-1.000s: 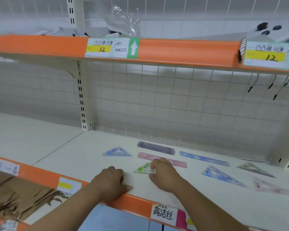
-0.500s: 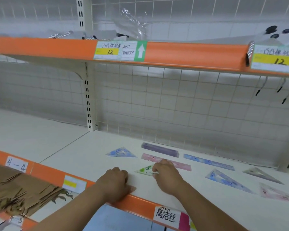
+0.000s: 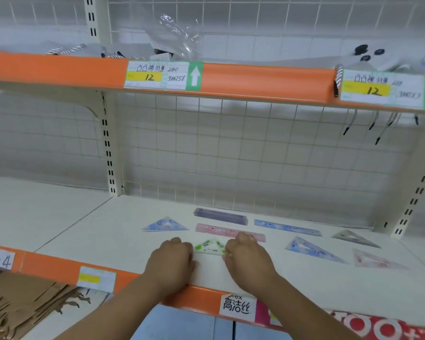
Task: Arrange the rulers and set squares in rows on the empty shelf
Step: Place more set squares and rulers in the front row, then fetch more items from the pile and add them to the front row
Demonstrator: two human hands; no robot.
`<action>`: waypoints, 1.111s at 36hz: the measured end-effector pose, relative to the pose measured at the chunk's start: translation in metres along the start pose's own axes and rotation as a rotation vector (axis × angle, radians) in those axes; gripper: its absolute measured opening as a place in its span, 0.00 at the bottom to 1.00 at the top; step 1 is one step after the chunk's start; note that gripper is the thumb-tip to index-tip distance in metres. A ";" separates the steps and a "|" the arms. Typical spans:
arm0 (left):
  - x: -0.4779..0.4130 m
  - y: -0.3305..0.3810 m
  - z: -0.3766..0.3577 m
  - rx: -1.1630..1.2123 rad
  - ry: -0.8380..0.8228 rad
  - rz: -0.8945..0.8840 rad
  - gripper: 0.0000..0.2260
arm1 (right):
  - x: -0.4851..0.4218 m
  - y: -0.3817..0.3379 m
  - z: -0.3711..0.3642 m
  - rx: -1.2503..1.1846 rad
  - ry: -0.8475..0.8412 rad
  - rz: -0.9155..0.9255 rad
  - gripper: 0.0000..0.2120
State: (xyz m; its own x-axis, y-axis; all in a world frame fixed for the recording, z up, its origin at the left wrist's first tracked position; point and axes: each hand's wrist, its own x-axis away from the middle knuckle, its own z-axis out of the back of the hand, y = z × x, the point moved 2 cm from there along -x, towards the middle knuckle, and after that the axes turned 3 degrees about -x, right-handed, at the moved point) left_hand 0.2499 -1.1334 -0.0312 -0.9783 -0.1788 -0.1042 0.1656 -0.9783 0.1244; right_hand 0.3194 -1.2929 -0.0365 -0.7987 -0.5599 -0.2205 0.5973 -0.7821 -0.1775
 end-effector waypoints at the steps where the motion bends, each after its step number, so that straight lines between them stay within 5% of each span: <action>1: -0.001 0.004 0.000 -0.008 0.022 -0.025 0.08 | 0.004 0.001 0.003 0.035 -0.001 -0.011 0.15; 20: 0.000 0.129 -0.009 0.013 0.063 -0.454 0.10 | 0.114 0.089 0.059 0.146 0.026 -0.423 0.16; 40: 0.063 0.392 -0.034 0.075 0.001 -0.546 0.10 | 0.298 0.275 0.137 0.188 0.026 -0.520 0.11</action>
State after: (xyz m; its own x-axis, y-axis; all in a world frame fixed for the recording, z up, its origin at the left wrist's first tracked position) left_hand 0.2572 -1.5312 -0.0223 -0.9193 0.3529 -0.1742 -0.3757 -0.9187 0.1218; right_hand 0.2355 -1.7126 -0.0197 -0.9814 -0.0819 -0.1735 0.0996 -0.9904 -0.0959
